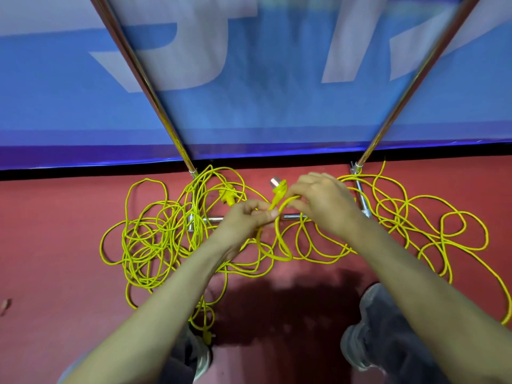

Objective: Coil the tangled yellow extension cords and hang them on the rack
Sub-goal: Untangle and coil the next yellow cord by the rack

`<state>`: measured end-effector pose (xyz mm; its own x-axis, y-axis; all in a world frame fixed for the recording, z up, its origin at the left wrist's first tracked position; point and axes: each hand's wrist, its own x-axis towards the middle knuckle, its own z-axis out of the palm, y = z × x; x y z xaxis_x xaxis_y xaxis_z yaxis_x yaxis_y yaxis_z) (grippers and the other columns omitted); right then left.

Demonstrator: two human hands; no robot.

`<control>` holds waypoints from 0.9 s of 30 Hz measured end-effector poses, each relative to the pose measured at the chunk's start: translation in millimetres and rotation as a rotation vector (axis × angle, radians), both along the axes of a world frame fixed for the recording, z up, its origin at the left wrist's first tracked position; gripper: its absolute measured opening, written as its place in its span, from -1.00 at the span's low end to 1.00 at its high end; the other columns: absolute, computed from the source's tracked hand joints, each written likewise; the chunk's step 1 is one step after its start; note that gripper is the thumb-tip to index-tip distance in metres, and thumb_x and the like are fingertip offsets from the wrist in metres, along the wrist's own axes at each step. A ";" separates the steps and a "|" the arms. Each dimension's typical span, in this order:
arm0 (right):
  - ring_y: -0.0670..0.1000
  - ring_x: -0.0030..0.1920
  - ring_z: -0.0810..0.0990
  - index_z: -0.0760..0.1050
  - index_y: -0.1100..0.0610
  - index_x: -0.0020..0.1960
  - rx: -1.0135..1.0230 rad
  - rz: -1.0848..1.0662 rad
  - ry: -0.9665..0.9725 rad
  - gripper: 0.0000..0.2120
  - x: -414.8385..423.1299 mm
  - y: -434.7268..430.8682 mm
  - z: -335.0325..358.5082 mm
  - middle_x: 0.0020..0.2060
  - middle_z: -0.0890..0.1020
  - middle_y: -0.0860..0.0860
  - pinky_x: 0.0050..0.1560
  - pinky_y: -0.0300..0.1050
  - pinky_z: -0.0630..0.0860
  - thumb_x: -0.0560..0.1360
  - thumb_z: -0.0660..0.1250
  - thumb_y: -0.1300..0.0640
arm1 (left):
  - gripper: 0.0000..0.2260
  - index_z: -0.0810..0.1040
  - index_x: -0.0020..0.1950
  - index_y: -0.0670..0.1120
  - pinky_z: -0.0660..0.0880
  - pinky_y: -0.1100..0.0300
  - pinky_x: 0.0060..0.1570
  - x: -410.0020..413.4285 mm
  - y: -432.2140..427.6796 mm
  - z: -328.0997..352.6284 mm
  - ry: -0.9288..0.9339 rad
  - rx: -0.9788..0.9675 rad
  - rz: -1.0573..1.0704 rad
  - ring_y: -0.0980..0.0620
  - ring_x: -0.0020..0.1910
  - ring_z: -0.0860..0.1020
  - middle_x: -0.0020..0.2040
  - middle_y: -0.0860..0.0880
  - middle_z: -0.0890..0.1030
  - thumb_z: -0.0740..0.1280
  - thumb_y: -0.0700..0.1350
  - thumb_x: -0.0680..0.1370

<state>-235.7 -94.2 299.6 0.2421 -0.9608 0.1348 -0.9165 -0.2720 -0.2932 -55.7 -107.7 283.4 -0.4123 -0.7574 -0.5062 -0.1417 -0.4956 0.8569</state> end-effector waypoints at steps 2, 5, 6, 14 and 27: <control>0.11 -0.04 0.56 0.64 0.07 -0.02 0.023 -0.017 -0.082 -0.86 2.2 -2.3 -0.1 -0.18 0.61 0.05 -0.02 -0.04 0.41 0.46 0.40 0.06 | -0.96 0.52 -0.07 -0.12 0.54 0.22 -0.32 -0.1 -2.2 4.2 0.091 0.060 0.015 0.10 -0.32 0.64 -0.24 -0.05 0.69 0.33 -0.24 0.55; -0.01 -0.19 0.49 0.59 0.07 -0.06 0.133 -0.052 -0.234 -0.89 -3.5 -2.6 -7.1 -0.25 0.54 -0.06 -0.10 -0.06 0.45 0.44 0.42 0.07 | -0.93 0.53 -0.08 -0.15 0.60 0.15 -0.21 2.4 -8.0 15.2 0.180 0.054 0.042 0.10 -0.32 0.65 -0.29 -0.03 0.68 0.29 -0.28 0.55; -0.02 -0.23 0.48 0.56 0.09 -0.11 0.178 -0.069 -0.294 -0.91 -8.8 -3.0 -11.4 -0.28 0.52 -0.07 -0.11 -0.08 0.46 0.43 0.43 0.11 | -0.93 0.53 -0.07 -0.17 0.62 0.14 -0.19 5.1 -10.8 18.9 0.241 0.057 0.064 0.10 -0.33 0.64 -0.30 -0.04 0.67 0.27 -0.29 0.54; -0.06 -0.30 0.58 0.46 0.06 -0.09 0.402 -0.318 -0.983 -0.88 -43.8 -13.1 -23.7 -0.27 0.64 0.07 -0.12 -0.18 0.49 0.53 0.31 0.26 | -0.93 0.55 -0.04 -0.10 0.55 0.06 -0.03 33.3 -35.9 15.3 0.223 0.004 0.303 0.03 -0.12 0.61 -0.15 -0.03 0.65 0.28 -0.17 0.59; 0.07 -0.44 0.52 0.43 0.20 -0.10 0.336 -0.776 -0.585 -0.92 -57.3 -16.4 -47.0 -0.28 0.66 0.11 -0.18 0.09 0.60 0.54 0.26 0.18 | -0.81 0.49 0.20 -0.12 0.57 0.21 -0.11 27.2 -29.3 5.2 0.012 -0.186 0.282 0.10 -0.23 0.67 -0.27 0.01 0.69 0.27 -0.26 0.60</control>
<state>-293.0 -110.6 252.6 -0.4791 -0.8344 -0.2725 -0.4941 0.5129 -0.7020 -28.4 -137.0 288.6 -0.1783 -0.9215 -0.3451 -0.0105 -0.3490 0.9371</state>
